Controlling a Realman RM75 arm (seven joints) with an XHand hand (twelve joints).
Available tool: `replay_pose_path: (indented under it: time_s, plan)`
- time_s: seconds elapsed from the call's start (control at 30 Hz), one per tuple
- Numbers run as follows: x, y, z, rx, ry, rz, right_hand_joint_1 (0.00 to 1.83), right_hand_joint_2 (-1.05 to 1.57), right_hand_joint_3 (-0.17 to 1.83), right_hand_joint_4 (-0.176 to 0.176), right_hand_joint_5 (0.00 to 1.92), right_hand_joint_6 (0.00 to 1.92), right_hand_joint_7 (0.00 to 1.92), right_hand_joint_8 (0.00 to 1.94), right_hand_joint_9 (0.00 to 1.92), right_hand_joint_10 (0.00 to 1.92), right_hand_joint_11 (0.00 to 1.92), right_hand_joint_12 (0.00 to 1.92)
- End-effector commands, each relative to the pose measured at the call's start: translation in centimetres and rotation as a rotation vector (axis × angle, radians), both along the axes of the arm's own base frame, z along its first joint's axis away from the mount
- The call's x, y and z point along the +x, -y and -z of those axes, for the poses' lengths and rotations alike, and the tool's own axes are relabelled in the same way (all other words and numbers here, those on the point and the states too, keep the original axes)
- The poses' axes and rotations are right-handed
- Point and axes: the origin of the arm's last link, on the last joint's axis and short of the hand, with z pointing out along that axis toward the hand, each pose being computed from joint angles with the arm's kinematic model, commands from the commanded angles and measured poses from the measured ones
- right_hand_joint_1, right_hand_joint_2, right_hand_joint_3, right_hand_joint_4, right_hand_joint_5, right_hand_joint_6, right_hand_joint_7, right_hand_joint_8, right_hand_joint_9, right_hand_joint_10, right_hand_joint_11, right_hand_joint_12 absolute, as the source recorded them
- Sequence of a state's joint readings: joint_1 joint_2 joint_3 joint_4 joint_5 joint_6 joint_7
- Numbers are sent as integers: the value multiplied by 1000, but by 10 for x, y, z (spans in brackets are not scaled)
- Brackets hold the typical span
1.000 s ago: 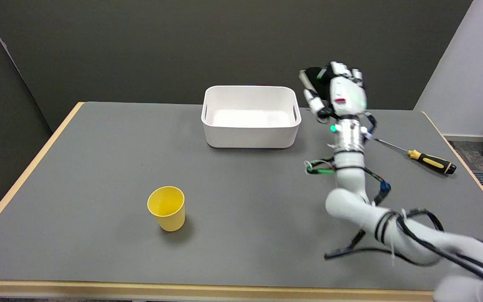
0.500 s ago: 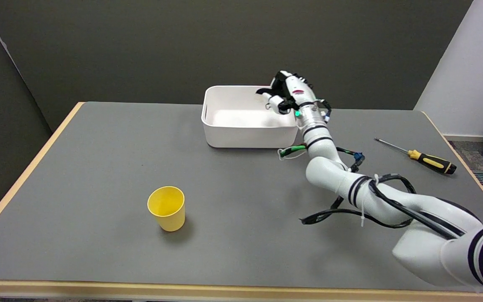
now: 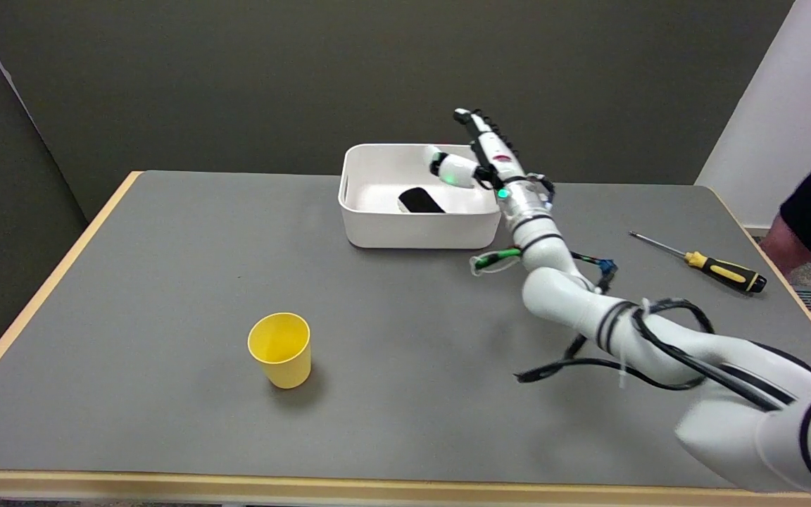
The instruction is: Place the blackboard eraser into the white container.
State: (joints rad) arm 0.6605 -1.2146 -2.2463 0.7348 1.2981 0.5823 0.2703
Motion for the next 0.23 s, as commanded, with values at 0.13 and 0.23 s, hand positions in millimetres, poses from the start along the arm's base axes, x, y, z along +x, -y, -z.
replay_pose_path:
  time_s: [0.13, 0.23]
  plan:
    - [3, -180, -125, -151, 94, -472, 397, 652, 873, -2, 17, 160, -1, -1, -1, 32, -1, 783]
    - [-7, -203, -135, -165, 118, -486, 397, 712, 789, -18, 19, 265, -1, 154, -1, 270, -1, 853]
